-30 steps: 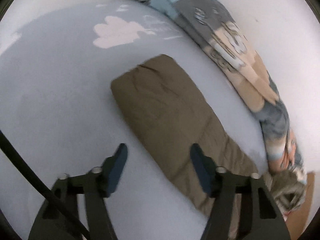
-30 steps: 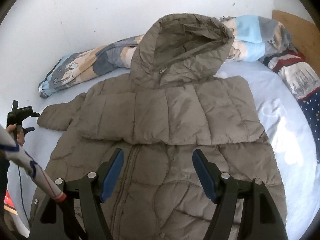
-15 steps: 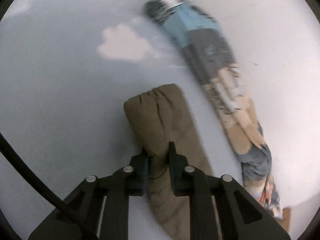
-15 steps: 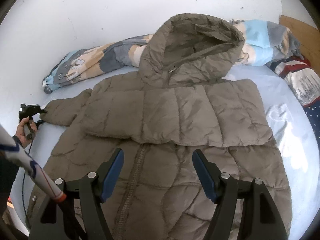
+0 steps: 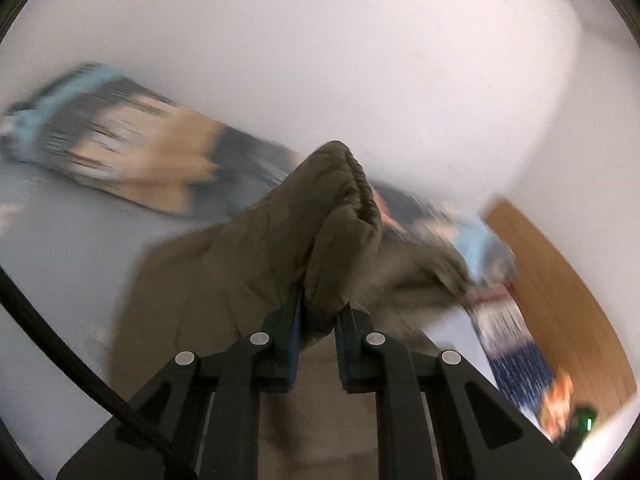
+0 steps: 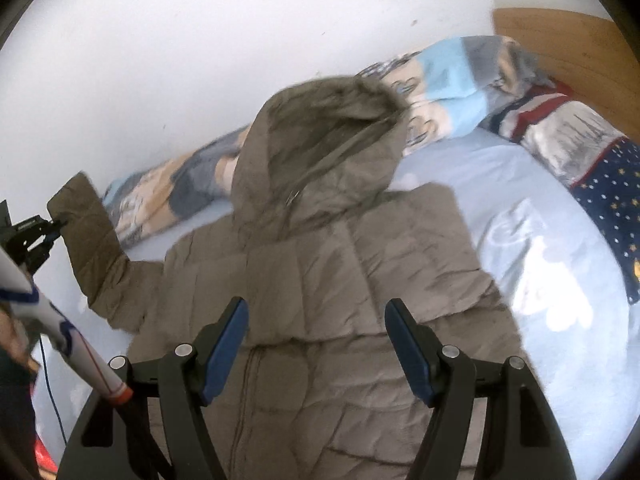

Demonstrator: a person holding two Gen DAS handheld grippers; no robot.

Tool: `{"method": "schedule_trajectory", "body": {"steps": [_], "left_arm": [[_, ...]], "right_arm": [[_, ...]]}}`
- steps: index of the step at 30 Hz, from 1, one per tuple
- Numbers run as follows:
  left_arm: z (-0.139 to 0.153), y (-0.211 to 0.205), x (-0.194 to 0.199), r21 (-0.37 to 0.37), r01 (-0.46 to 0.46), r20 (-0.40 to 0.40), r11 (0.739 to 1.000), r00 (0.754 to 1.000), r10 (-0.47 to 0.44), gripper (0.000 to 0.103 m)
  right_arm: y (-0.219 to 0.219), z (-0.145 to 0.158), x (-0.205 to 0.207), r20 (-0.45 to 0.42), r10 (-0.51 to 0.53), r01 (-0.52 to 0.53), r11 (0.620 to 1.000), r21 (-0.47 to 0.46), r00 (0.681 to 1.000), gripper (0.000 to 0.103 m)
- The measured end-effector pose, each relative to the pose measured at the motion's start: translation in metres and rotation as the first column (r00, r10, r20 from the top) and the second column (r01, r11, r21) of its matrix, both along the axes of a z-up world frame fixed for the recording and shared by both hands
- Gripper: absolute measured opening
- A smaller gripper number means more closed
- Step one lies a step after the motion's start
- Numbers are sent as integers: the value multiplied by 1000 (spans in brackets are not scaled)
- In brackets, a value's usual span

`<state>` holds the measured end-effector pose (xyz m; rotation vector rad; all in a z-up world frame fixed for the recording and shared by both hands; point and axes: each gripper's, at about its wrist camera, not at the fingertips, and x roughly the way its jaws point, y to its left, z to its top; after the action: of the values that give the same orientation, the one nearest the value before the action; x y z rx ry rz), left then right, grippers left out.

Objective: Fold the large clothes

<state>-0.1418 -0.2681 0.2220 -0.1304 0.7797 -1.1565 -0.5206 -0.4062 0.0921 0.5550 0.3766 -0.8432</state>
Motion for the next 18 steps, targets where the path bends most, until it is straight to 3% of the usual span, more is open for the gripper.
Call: {"method": "schedule_trajectory", "body": {"steps": [3,5,7,9,12,14,15,16,17,18], "left_arm": [[-44,-56,-68,109,112,-22,988,994,-110,14],[-81,-81,-92,181,145,-73,973,988,-133,14],[-139,-108,-109,316,173,-165,933,978,-125,14],[-167,-118,-115,400,161,-177,903,980,-96,15],[-156,-119,-125,426,173,-110,888,984,-139,16],[-130,-112,-134,459,198,-65,866,980,-189,24],[-120,-97,-145,448,201,-57,871,979,-197,31],[-101,-78,-148,413,197,-52,889,980,-193,56],[-90,-62,-149,382,176,-38,907,984,-175,74],[-81,-49,-149,351,141,-13,926,989,-146,76]], "right_arm": [[-7,9,-18,41,-32,32,999,9,999,75],[-12,14,-28,58,-55,55,998,9,997,76],[-15,17,-36,76,-68,67,998,17,995,76],[-18,17,-39,85,-64,62,998,33,994,76],[-23,13,-43,113,-51,42,996,78,992,76],[-29,8,-45,153,-32,11,991,133,988,76],[-31,6,-45,173,-24,-3,988,157,985,76],[-33,2,-44,194,-18,-18,983,182,981,76],[-34,0,-42,204,-9,-32,980,195,979,76],[-36,-4,-38,219,9,-57,975,215,976,76]]}}
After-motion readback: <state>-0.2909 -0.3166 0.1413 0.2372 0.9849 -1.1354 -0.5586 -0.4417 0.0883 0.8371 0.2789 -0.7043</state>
